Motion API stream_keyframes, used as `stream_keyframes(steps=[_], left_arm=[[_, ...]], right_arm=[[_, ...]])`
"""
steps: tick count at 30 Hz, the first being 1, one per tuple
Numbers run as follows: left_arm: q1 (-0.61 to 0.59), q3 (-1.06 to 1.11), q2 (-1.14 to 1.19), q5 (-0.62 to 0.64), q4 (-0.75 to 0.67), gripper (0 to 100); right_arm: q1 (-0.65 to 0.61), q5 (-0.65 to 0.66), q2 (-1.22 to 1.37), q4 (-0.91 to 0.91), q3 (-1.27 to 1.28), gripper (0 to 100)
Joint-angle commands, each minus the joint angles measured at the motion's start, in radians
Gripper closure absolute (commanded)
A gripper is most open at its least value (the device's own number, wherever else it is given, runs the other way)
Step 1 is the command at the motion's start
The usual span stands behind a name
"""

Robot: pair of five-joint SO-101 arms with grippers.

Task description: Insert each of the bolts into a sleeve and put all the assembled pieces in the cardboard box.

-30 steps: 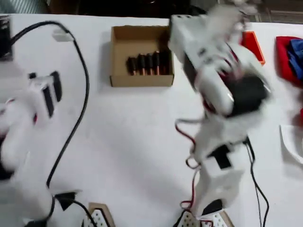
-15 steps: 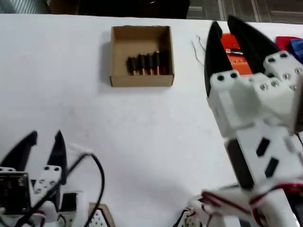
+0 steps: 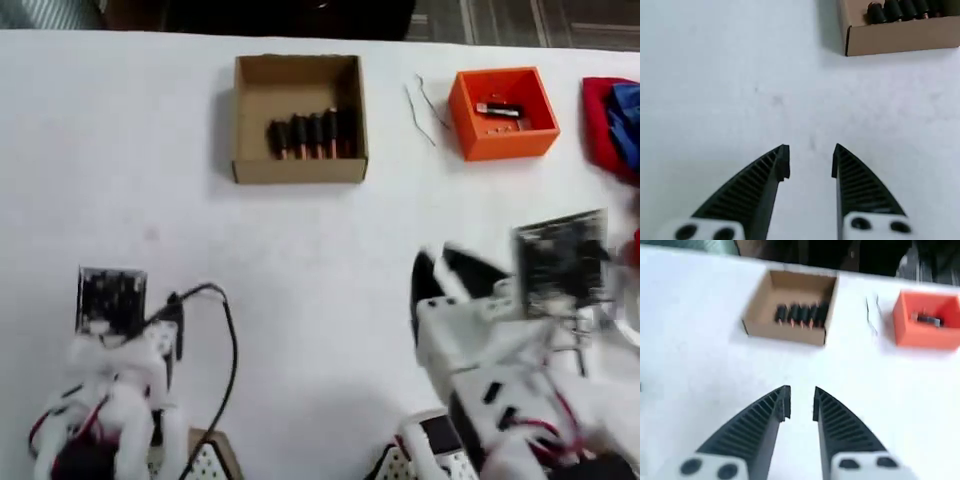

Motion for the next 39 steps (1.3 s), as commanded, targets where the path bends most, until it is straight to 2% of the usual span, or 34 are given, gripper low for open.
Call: stream_keyframes(steps=[1, 6, 11, 16, 21, 25, 27, 29, 31, 33, 39], left_arm=[[0.008, 0.134, -0.029, 0.015, -0.112, 83], [0.009, 0.309, -0.029, -0.031, -0.175, 83], [0.101, 0.36, -0.029, -0.031, -0.172, 83], [0.163, 0.444, -0.029, -0.023, -0.178, 84], [0.161, 0.536, -0.029, 0.094, -0.192, 84], [0.167, 0.545, -0.029, 0.055, -0.193, 85], [0.167, 0.552, -0.029, 0.018, -0.195, 90], [0.167, 0.552, -0.029, -0.031, -0.195, 96], [0.161, 0.552, -0.029, -0.057, -0.195, 97], [0.161, 0.553, -0.029, -0.06, -0.195, 97], [0.161, 0.565, -0.028, -0.06, -0.199, 97]], right_arm=[[0.082, -0.008, -0.157, -0.208, 0.422, 92.4], [0.202, 0.031, -0.366, -0.516, 0.902, 88.9], [0.26, 0.015, -0.619, -0.496, 1.174, 82.1], [0.245, 0.014, -0.584, -0.475, 1.264, 82.2], [0.245, 0.02, -0.607, -0.415, 1.416, 82.2], [0.272, 0.02, -0.608, -0.415, 1.416, 82.3], [0.274, 0.02, -0.608, -0.415, 1.416, 83.6], [0.274, 0.02, -0.607, -0.417, 1.416, 90.9], [0.268, 0.02, -0.607, -0.417, 1.416, 98.9], [0.262, 0.018, -0.607, -0.417, 1.416, 96.2], [0.266, 0.018, -0.608, -0.417, 1.416, 97.8]])
